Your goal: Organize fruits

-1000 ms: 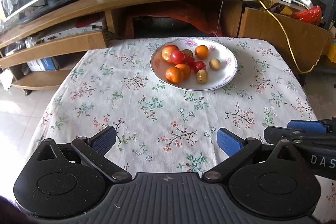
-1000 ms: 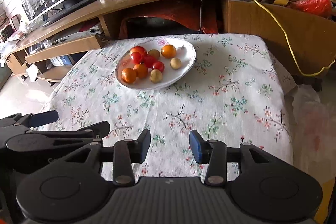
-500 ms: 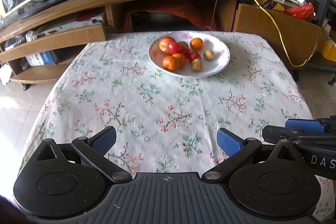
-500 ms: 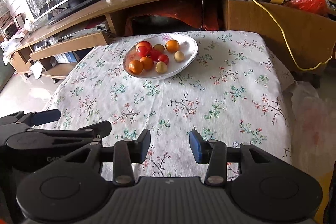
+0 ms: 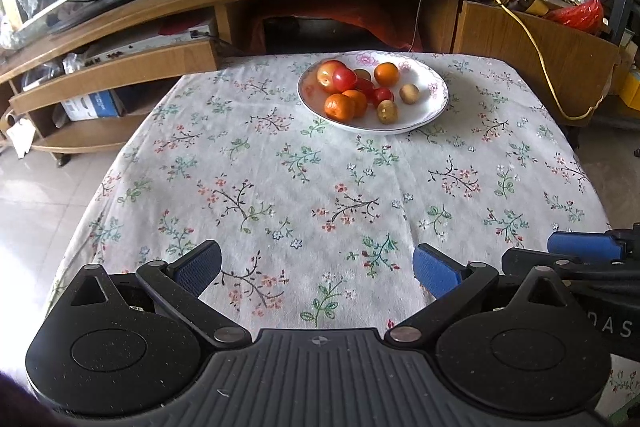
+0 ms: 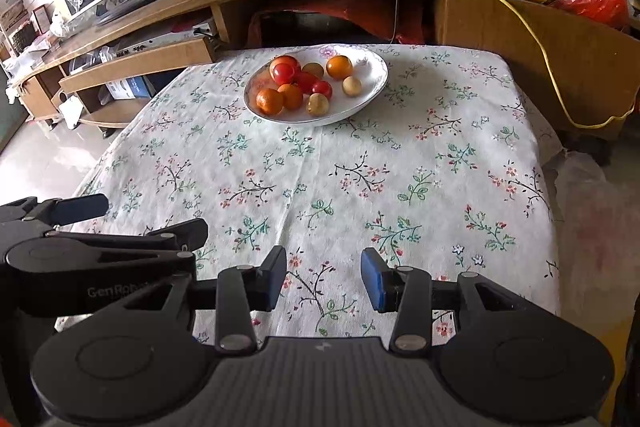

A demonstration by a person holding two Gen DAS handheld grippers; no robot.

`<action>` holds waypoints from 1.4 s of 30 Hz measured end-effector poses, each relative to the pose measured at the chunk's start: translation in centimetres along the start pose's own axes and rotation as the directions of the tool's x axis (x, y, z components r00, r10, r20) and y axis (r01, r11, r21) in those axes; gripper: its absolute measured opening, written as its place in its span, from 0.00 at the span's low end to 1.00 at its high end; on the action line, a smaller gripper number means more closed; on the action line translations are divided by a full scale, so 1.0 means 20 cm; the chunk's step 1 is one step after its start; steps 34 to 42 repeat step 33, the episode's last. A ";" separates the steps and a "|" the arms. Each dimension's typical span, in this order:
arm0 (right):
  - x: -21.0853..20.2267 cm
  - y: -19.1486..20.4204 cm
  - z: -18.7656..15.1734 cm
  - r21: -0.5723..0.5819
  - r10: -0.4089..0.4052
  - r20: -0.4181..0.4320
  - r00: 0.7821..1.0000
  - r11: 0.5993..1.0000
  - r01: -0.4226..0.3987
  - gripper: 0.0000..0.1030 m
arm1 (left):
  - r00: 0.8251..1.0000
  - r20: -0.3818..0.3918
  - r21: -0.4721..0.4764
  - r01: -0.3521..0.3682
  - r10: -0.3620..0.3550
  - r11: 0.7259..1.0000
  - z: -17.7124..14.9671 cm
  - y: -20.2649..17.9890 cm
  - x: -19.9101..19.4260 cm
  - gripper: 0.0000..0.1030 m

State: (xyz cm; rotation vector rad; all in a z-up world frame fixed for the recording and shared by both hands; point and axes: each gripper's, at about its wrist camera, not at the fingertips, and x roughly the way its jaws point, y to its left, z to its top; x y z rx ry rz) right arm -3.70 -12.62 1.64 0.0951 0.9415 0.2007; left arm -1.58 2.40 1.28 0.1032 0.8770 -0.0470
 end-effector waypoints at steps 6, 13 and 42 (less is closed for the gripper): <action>0.00 0.01 -0.02 -0.010 0.001 -0.005 1.000 1.000 -0.002 0.40 | 1.000 -0.002 0.004 -0.005 0.005 1.000 -0.02 0.01 -0.01 1.00; -0.01 0.03 -0.03 -0.016 -0.002 -0.006 1.000 1.000 0.002 0.40 | 1.000 -0.007 0.006 -0.006 0.006 1.000 -0.04 0.01 -0.02 1.00; -0.03 0.04 -0.07 -0.014 0.001 -0.009 1.000 1.000 -0.002 0.40 | 1.000 0.001 0.012 -0.012 0.012 1.000 -0.06 0.01 -0.06 1.00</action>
